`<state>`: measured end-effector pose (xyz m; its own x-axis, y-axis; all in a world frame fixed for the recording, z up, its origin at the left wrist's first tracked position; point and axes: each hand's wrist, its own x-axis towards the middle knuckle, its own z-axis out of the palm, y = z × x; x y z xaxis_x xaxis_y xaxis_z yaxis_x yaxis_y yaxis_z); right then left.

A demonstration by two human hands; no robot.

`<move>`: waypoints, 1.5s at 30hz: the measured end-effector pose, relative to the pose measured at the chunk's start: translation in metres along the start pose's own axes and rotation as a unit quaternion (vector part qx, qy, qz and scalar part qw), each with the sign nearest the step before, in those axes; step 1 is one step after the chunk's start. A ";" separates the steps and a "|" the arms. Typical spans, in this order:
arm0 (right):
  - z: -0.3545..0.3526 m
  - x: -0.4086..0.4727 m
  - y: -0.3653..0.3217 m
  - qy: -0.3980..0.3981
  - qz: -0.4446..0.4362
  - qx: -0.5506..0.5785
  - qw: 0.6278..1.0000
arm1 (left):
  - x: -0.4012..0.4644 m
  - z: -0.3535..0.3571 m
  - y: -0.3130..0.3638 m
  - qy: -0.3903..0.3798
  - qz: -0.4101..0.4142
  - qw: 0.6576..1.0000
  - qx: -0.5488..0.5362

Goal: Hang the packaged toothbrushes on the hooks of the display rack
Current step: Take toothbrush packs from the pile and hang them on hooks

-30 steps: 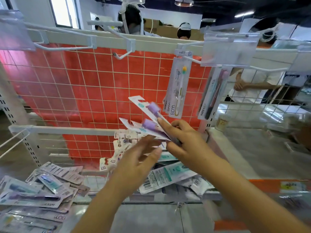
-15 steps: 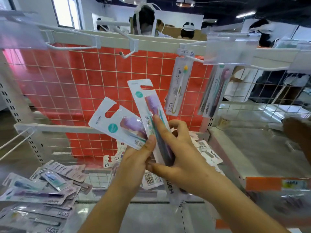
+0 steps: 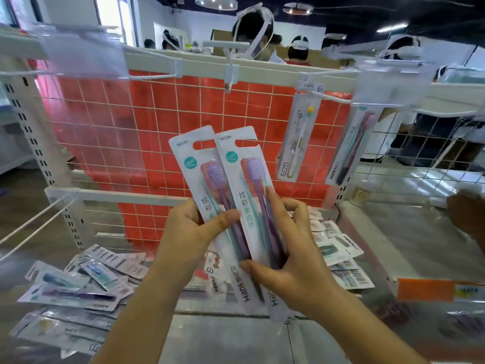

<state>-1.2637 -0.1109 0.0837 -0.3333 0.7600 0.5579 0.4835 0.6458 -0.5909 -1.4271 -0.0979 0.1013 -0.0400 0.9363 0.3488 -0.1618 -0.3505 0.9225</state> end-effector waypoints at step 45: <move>0.063 0.115 0.009 0.062 0.147 -0.122 0.980 | -0.012 -0.070 -0.021 0.072 -0.028 0.996 0.038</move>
<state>-1.3486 -0.0138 0.1059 -0.0572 0.8862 0.4598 0.7285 0.3520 -0.5878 -1.4919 -0.1008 0.0664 -0.1749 0.9456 0.2743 -0.0936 -0.2933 0.9514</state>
